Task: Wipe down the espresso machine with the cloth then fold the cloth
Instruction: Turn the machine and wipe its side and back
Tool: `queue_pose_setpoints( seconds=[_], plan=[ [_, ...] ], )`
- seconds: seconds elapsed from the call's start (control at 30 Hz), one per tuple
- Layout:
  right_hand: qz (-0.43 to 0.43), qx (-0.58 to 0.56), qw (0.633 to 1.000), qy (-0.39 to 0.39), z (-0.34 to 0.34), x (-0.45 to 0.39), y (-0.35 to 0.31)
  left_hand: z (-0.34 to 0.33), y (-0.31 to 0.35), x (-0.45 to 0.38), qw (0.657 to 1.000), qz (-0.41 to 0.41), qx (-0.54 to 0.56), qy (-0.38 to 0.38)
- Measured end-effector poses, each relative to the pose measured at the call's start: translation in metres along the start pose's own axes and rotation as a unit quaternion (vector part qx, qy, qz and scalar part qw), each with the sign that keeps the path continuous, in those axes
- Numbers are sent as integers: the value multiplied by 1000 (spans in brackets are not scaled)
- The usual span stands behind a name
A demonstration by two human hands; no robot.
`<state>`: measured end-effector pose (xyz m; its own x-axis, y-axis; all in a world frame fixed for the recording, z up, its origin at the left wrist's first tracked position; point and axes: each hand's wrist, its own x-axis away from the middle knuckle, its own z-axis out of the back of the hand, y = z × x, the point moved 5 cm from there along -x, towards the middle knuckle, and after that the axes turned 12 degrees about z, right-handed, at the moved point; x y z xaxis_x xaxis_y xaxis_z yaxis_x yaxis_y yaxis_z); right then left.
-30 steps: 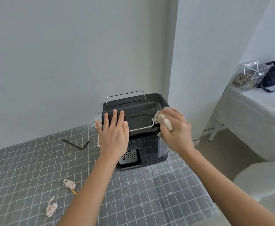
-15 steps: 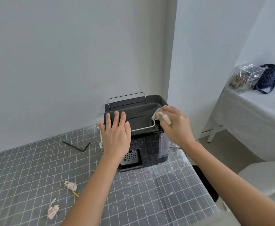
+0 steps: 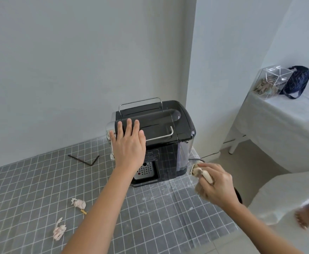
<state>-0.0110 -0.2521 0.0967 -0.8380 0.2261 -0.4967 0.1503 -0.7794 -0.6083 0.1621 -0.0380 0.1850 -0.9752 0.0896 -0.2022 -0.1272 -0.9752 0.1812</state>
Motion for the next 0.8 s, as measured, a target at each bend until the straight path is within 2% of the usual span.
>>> queue_pose_setpoints(
  seconds=[0.07,0.17,0.23,0.3,0.37,0.47,0.53,0.6,0.73,0.8],
  plan=[
    [-60,12,994,-94,-21,35,19,-1,-1,0,1000,-2,1,-1],
    [-129,10,965,-230,-48,70,35,-1,0,0,1000,2,-6,-23],
    [-147,-2,952,-270,-59,75,32,1,0,0,999,-6,-2,-43],
    [-152,-26,960,-233,-57,57,15,10,-1,-6,998,-17,28,-49],
    [-152,-61,975,-150,-46,21,-19,24,-5,-25,997,-19,69,-24],
    [-185,-189,963,-51,-31,-35,-79,45,-12,-71,987,-58,152,5],
    [-234,-282,930,-30,-32,-61,-107,49,-8,-103,979,-96,179,-1],
    [-295,-361,884,-23,-40,-76,-121,37,-1,-134,978,-97,177,-50],
    [-385,-458,801,10,-58,-91,-128,5,16,-168,977,-110,131,-124],
    [-408,-485,773,25,-63,-94,-128,-2,24,-173,973,-125,131,-146]
  ],
)
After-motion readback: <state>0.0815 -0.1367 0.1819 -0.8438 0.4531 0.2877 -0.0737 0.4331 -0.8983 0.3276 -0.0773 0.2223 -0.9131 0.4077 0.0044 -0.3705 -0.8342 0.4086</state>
